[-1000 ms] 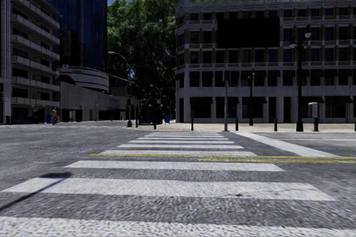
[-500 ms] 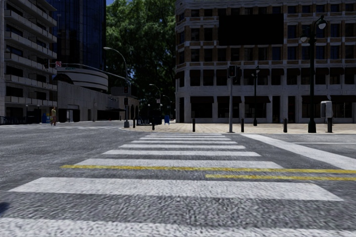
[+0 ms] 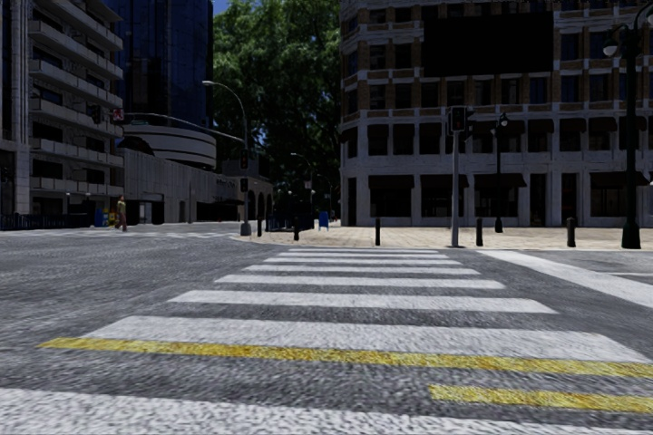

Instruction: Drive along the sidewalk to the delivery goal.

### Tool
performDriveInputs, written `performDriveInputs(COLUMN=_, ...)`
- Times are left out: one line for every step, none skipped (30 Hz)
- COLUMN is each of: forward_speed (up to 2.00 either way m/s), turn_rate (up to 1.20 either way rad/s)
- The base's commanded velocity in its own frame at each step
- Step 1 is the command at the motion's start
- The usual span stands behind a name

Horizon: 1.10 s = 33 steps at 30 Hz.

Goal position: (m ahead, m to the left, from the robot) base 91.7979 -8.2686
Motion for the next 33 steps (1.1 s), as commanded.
performDriveInputs(forward_speed=2.00, turn_rate=0.42)
performDriveInputs(forward_speed=2.00, turn_rate=0.19)
performDriveInputs(forward_speed=2.00, turn_rate=0.04)
performDriveInputs(forward_speed=2.00, turn_rate=0.01)
performDriveInputs(forward_speed=2.00, turn_rate=0.00)
performDriveInputs(forward_speed=2.00, turn_rate=0.00)
performDriveInputs(forward_speed=2.00, turn_rate=0.00)
performDriveInputs(forward_speed=2.00, turn_rate=0.00)
performDriveInputs(forward_speed=2.00, turn_rate=0.00)
performDriveInputs(forward_speed=2.00, turn_rate=0.00)
performDriveInputs(forward_speed=2.00, turn_rate=0.00)
performDriveInputs(forward_speed=2.00, turn_rate=0.00)
performDriveInputs(forward_speed=2.00, turn_rate=0.00)
performDriveInputs(forward_speed=2.00, turn_rate=0.00)
performDriveInputs(forward_speed=2.00, turn_rate=0.00)
performDriveInputs(forward_speed=2.00, turn_rate=0.00)
performDriveInputs(forward_speed=2.00, turn_rate=0.00)
performDriveInputs(forward_speed=2.00, turn_rate=0.00)
performDriveInputs(forward_speed=2.00, turn_rate=0.00)
performDriveInputs(forward_speed=2.00, turn_rate=0.00)
performDriveInputs(forward_speed=2.00, turn_rate=0.00)
performDriveInputs(forward_speed=2.00, turn_rate=0.00)
performDriveInputs(forward_speed=2.00, turn_rate=0.00)
performDriveInputs(forward_speed=2.00, turn_rate=0.00)
performDriveInputs(forward_speed=2.00, turn_rate=0.00)
performDriveInputs(forward_speed=2.00, turn_rate=0.00)
performDriveInputs(forward_speed=2.00, turn_rate=0.00)
performDriveInputs(forward_speed=2.00, turn_rate=0.00)
performDriveInputs(forward_speed=2.00, turn_rate=0.00)
performDriveInputs(forward_speed=2.00, turn_rate=0.00)
performDriveInputs(forward_speed=2.00, turn_rate=0.00)
performDriveInputs(forward_speed=2.00, turn_rate=0.00)
performDriveInputs(forward_speed=2.00, turn_rate=0.00)
